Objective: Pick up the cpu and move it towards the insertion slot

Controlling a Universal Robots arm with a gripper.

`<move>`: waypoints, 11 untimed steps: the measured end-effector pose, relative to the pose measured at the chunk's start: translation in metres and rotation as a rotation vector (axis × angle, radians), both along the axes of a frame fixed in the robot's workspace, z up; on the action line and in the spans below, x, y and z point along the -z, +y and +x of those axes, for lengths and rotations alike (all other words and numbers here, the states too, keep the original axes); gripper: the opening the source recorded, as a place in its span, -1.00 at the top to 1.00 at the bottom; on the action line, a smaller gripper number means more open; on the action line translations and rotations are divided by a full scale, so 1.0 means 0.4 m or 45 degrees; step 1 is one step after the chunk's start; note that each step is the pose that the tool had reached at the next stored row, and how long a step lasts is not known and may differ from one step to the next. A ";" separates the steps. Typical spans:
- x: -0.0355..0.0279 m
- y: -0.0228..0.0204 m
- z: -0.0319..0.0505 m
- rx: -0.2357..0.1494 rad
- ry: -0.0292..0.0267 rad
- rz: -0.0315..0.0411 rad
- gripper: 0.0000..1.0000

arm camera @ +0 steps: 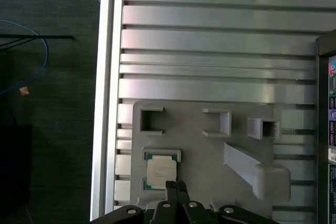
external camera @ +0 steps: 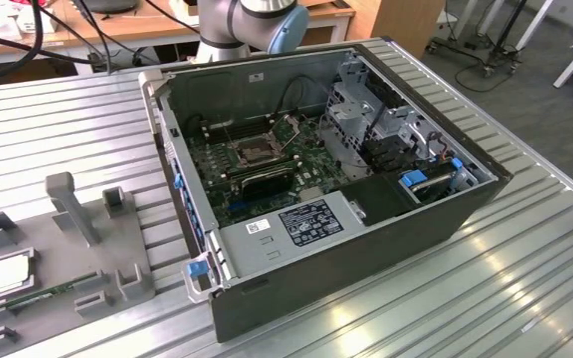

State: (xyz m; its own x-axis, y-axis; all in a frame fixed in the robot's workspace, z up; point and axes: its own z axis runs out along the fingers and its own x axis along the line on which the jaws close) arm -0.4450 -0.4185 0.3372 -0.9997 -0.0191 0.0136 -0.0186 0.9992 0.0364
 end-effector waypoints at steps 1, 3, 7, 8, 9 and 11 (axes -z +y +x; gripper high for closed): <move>0.002 0.000 0.000 0.000 0.0008 -0.0004 0.79; 0.006 0.000 0.000 0.000 0.0023 -0.0013 0.79; 0.014 0.000 0.000 0.000 0.0037 -0.0024 0.79; 0.017 0.000 0.000 0.000 0.0045 -0.0025 0.79; 0.020 0.000 0.000 0.000 0.0057 -0.0026 0.79; 0.026 0.000 0.000 0.000 0.0078 -0.0028 0.79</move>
